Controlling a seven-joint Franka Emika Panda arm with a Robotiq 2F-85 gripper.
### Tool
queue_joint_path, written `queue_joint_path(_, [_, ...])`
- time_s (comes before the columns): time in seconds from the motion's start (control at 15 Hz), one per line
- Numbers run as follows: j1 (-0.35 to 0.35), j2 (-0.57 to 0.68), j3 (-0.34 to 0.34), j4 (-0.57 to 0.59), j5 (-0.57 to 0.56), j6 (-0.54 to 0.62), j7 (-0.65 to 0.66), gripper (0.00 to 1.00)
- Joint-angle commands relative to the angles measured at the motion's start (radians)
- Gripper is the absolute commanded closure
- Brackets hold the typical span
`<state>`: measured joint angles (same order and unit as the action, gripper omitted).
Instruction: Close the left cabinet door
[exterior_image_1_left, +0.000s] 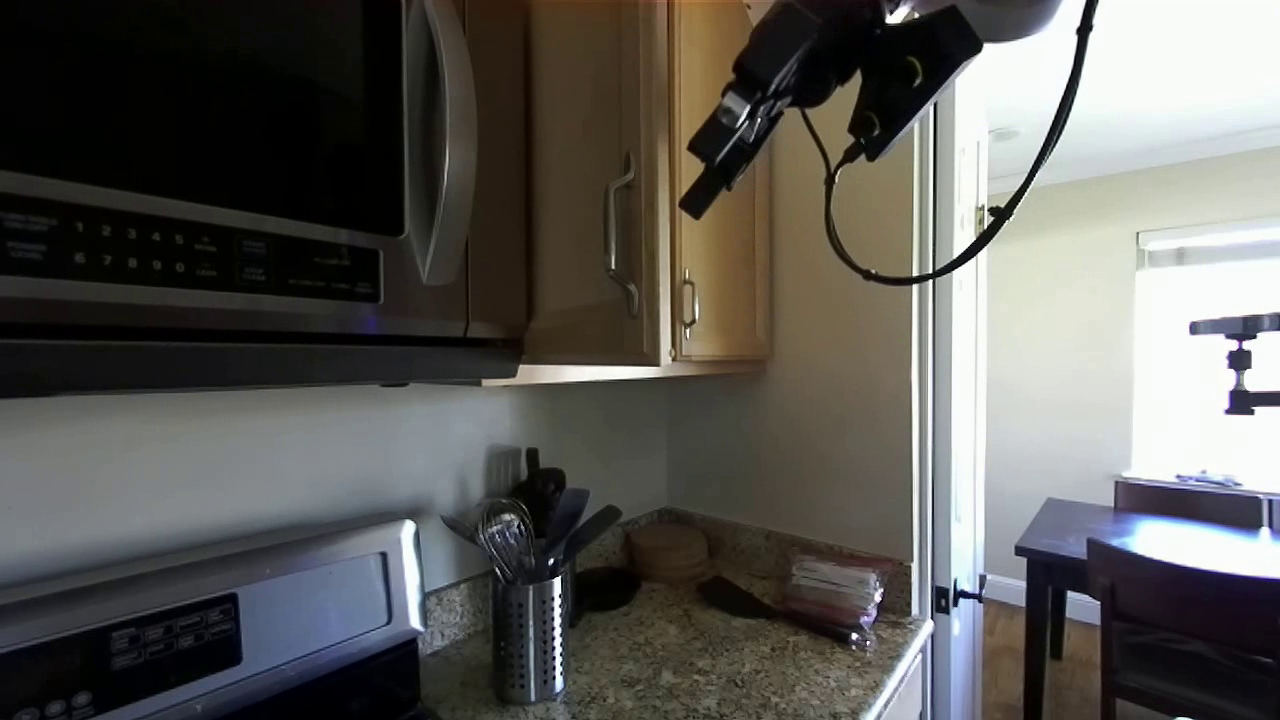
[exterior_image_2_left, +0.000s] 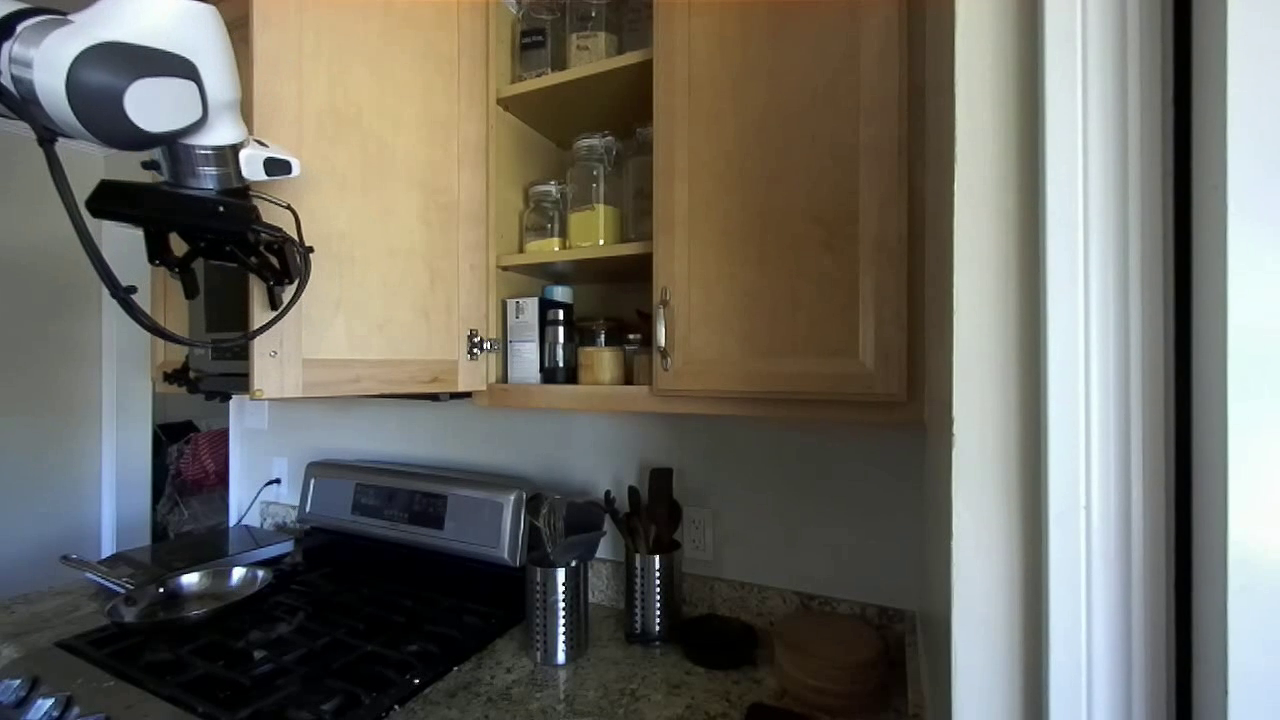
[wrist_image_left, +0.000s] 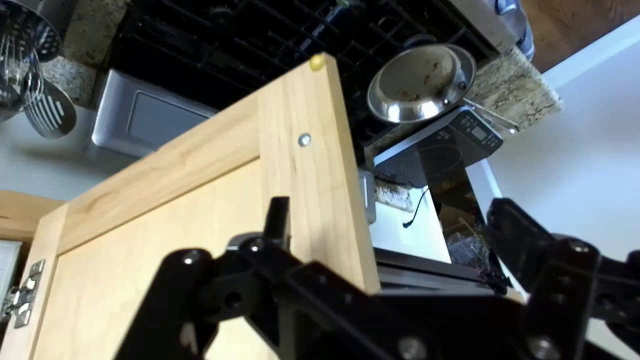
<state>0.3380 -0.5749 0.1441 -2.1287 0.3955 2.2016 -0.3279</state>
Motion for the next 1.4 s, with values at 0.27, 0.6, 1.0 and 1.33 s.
queue_joint_path(0.27, [-0.020,0.065,0.069,0.021,-0.061,0.223,0.174,0.00])
queue_joint_path(0.6, [-0.096,0.080,0.077,0.016,-0.188,0.334,0.280,0.00])
queue_joint_path(1.0, [-0.163,0.064,0.095,0.008,-0.311,0.344,0.387,0.00])
queue_joint_path(1.33, [-0.220,0.035,0.095,-0.023,-0.408,0.333,0.437,0.00])
